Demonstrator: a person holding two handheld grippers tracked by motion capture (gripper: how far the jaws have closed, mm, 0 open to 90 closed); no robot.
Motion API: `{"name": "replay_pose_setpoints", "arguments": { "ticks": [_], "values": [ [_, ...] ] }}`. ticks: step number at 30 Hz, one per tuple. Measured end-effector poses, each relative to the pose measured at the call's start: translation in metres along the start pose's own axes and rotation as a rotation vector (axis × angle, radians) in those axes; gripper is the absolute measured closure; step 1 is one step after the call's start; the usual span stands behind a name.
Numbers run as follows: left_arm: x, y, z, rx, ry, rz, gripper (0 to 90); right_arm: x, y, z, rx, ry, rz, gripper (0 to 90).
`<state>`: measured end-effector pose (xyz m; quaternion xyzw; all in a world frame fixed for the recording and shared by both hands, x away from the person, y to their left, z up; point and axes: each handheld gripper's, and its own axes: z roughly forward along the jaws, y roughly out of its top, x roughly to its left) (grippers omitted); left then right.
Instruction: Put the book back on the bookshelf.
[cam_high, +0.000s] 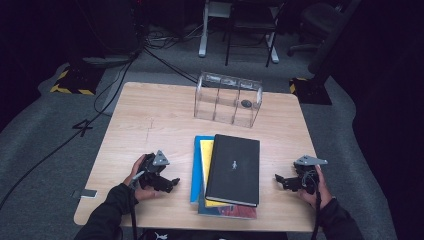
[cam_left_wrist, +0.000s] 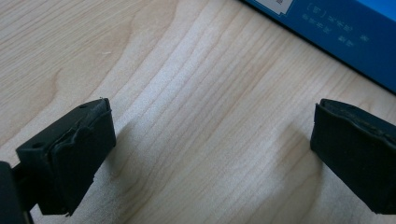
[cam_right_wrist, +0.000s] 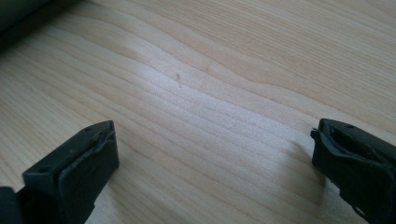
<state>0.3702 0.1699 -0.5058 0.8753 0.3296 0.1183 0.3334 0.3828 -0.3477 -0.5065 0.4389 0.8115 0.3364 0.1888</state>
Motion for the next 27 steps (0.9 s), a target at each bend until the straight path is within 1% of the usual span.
{"name": "replay_pose_setpoints", "arguments": {
  "ticks": [2,4,9,10,11,12,13,14,15,16,17,18,20,21,23,24,27],
  "values": [
    [0.000,-0.001,-0.001,-0.001,-0.005,0.004,0.4,-0.001,-0.001,-0.001,0.001,0.010,-0.012,0.6],
    [0.000,-0.002,-0.001,-0.001,-0.001,-0.001,0.4,-0.002,-0.002,-0.002,0.001,0.027,-0.026,0.6],
    [-0.001,-0.003,-0.002,-0.001,0.005,-0.005,0.5,-0.003,-0.001,-0.003,0.011,0.032,-0.033,0.9],
    [-0.002,-0.003,-0.002,-0.002,0.005,-0.007,0.5,-0.003,-0.001,-0.003,0.015,0.036,-0.037,2.7],
    [-0.002,-0.003,-0.003,-0.002,0.005,-0.008,0.6,-0.004,0.000,-0.004,0.015,0.047,-0.042,8.1],
    [-0.002,-0.004,-0.003,-0.002,0.005,-0.007,0.7,-0.004,0.000,-0.006,0.010,0.059,-0.047,17.2],
    [-0.002,-0.004,-0.003,-0.002,0.005,-0.005,0.8,-0.004,0.000,-0.009,0.005,0.069,-0.053,23.6],
    [-0.002,-0.004,-0.003,-0.004,0.006,-0.009,0.9,-0.004,0.001,-0.011,0.005,0.080,-0.057,22.6],
    [-0.003,-0.005,-0.004,-0.003,0.007,-0.011,0.9,-0.003,0.002,-0.013,0.002,0.086,-0.060,17.7],
    [-0.003,-0.004,-0.004,-0.002,0.007,-0.011,0.9,-0.002,0.004,-0.016,-0.006,0.085,-0.062,16.6],
    [-0.003,-0.004,-0.004,-0.001,0.009,-0.013,1.0,-0.001,0.005,-0.020,-0.011,0.096,-0.061,19.6],
    [-0.003,-0.004,-0.004,0.002,0.011,-0.012,1.0,0.000,0.007,-0.023,-0.018,0.118,-0.065,21.4],
    [-0.003,-0.004,-0.004,0.002,0.011,-0.013,1.0,0.004,0.012,-0.032,-0.039,0.134,-0.081,20.9],
    [-0.003,-0.004,-0.004,0.002,0.011,-0.014,0.9,0.007,0.016,-0.037,-0.046,0.152,-0.083,21.4],
    [-0.003,-0.004,-0.004,0.001,0.010,-0.015,0.8,0.013,0.023,-0.045,-0.066,0.175,-0.096,24.0],
    [-0.003,-0.004,-0.004,0.000,0.010,-0.017,0.6,0.018,0.027,-0.048,-0.060,0.184,-0.111,24.5],
    [-0.004,-0.004,-0.003,-0.002,0.013,-0.021,0.3,0.030,0.036,-0.054,-0.073,0.220,-0.131,24.1]
  ]
}}
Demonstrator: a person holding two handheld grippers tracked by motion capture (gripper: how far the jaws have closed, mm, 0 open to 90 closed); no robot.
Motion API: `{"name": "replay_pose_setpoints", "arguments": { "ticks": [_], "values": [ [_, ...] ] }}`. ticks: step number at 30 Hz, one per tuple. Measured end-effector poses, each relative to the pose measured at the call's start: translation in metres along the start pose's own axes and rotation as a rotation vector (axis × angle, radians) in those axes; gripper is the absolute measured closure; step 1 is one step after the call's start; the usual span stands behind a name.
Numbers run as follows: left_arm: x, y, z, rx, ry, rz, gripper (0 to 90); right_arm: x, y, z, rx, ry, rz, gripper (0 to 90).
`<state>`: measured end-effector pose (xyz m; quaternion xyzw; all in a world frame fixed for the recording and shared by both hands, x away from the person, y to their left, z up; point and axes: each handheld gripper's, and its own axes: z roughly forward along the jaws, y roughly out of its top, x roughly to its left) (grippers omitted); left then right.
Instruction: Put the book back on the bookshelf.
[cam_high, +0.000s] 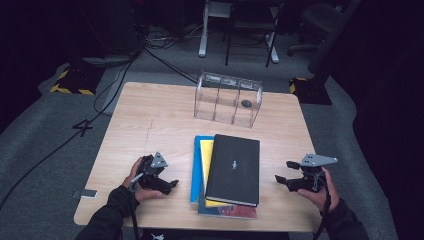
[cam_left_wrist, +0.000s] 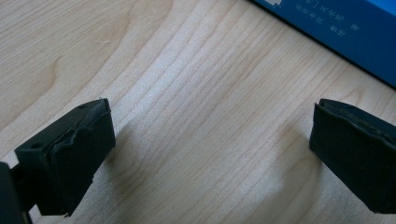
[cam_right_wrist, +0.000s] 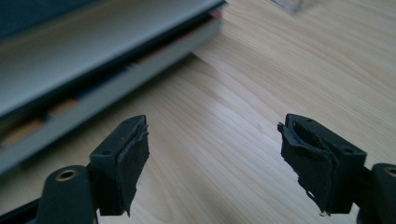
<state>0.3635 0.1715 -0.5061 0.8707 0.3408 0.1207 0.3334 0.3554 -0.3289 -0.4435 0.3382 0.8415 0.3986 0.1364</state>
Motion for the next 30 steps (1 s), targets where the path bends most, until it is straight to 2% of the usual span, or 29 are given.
{"name": "replay_pose_setpoints", "arguments": {
  "ticks": [1,4,7,12,15,21,30],
  "values": [
    [-0.001,0.000,0.000,-0.001,0.000,-0.003,0.4,0.007,0.006,-0.001,-0.011,0.033,-0.010,23.7],
    [-0.001,0.000,-0.001,0.000,0.004,0.002,0.7,0.013,0.013,-0.002,-0.018,0.042,-0.017,23.0],
    [-0.001,0.000,-0.001,-0.002,0.003,0.004,1.0,0.022,0.021,-0.005,-0.031,0.027,-0.043,23.4],
    [-0.001,0.000,-0.001,-0.001,0.002,0.006,1.0,0.033,0.034,-0.010,-0.074,0.053,-0.069,23.2],
    [-0.001,0.000,-0.001,-0.005,-0.002,0.010,1.7,0.041,0.040,-0.006,-0.068,0.053,-0.098,23.0],
    [-0.001,0.000,-0.001,-0.003,-0.003,0.013,1.7,0.050,0.047,0.001,-0.054,0.070,-0.121,22.6],
    [-0.002,0.000,-0.001,-0.005,-0.012,0.021,2.9,0.058,0.054,0.016,-0.032,0.113,-0.109,20.5]
  ]
}}
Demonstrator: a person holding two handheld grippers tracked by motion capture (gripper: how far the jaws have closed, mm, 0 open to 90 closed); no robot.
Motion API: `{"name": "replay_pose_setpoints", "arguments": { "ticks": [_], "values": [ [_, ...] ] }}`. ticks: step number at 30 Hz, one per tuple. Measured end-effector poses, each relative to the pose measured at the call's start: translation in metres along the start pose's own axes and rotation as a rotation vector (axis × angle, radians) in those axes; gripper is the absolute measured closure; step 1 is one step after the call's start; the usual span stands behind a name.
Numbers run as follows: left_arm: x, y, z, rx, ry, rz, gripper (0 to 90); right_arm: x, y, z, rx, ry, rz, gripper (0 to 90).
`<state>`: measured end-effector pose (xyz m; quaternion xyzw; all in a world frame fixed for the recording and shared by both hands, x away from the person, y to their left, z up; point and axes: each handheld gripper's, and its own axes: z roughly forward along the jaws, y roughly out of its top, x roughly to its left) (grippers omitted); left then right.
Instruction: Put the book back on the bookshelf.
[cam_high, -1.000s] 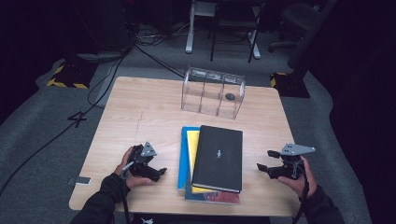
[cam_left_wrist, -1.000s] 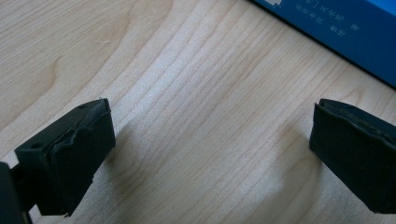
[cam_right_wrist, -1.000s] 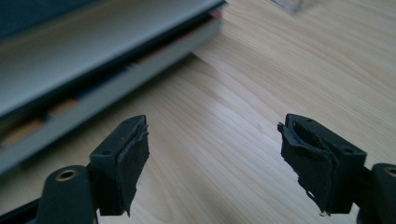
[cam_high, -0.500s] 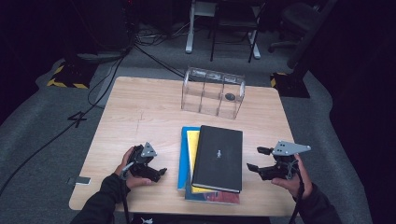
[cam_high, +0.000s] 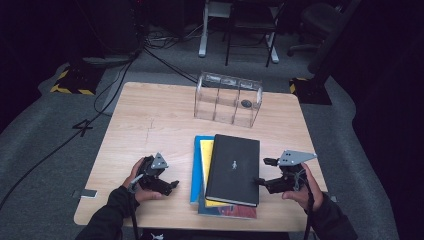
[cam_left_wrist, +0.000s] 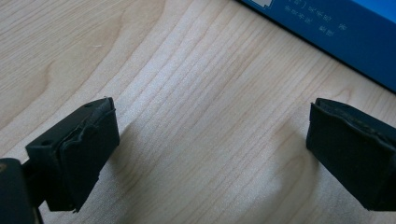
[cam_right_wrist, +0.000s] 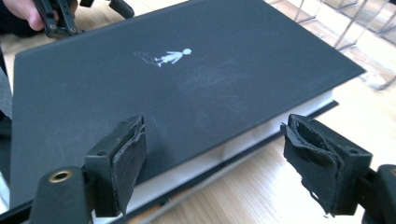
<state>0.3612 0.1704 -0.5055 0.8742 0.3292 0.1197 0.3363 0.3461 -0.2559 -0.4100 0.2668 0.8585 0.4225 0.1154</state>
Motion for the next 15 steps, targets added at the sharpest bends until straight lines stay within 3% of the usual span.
{"name": "replay_pose_setpoints", "arguments": {
  "ticks": [6,10,15],
  "values": [
    [0.000,0.001,0.001,-0.004,-0.005,0.005,3.0,-0.007,0.002,0.008,0.026,0.063,0.048,13.9],
    [-0.001,0.002,0.001,-0.005,-0.008,0.012,6.1,-0.019,0.000,0.017,0.057,0.117,0.134,4.4],
    [-0.002,0.005,0.002,-0.003,-0.024,0.020,9.4,-0.024,0.000,0.022,0.067,0.161,0.153,1.5]
  ]
}}
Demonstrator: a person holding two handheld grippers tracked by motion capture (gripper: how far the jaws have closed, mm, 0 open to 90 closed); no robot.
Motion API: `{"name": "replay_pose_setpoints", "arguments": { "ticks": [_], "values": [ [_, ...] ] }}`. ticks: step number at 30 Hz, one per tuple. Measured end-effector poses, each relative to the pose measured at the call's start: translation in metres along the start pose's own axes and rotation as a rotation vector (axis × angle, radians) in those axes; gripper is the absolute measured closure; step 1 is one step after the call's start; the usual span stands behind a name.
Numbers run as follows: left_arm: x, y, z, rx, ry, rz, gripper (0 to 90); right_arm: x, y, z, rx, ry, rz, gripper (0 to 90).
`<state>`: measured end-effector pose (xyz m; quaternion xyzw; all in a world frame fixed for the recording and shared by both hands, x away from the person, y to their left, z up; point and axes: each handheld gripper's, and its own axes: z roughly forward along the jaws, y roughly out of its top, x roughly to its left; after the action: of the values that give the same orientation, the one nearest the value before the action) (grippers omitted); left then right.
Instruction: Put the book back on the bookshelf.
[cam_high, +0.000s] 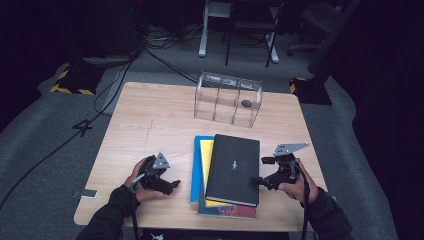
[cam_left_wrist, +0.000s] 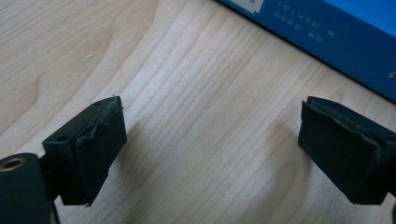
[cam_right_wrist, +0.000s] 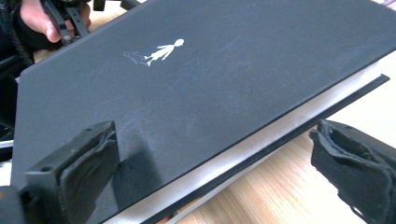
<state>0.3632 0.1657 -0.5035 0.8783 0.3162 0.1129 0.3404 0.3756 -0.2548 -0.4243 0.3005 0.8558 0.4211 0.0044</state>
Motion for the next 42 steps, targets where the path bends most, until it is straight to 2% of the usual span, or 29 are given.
{"name": "replay_pose_setpoints", "arguments": {
  "ticks": [3,7,11,18,22,25,32,42],
  "values": [
    [0.000,0.002,0.000,-0.002,-0.006,0.004,17.1,-0.002,0.001,0.005,0.011,0.045,0.013,0.9],
    [0.000,0.006,0.000,0.001,-0.005,0.016,17.0,-0.002,0.003,0.010,0.012,0.071,0.018,0.4],
    [0.000,0.012,-0.001,-0.018,0.006,0.031,19.2,0.000,0.004,0.010,0.014,0.060,0.005,0.5],
    [-0.001,0.033,-0.002,-0.064,-0.008,0.053,22.9,0.003,0.004,0.009,0.000,0.041,-0.026,0.6],
    [-0.003,0.042,0.004,-0.066,-0.015,0.070,22.8,0.010,0.007,0.007,-0.018,-0.008,-0.088,1.1],
    [-0.006,0.046,0.007,-0.065,-0.018,0.082,22.7,0.010,0.007,0.007,-0.029,-0.007,-0.099,1.3],
    [-0.007,0.050,0.014,-0.058,-0.020,0.088,22.9,0.011,0.008,0.009,-0.047,-0.005,-0.117,2.2],
    [-0.004,0.050,0.015,-0.066,-0.027,0.076,23.7,0.018,0.017,0.023,-0.057,0.004,-0.141,4.8]
  ]
}}
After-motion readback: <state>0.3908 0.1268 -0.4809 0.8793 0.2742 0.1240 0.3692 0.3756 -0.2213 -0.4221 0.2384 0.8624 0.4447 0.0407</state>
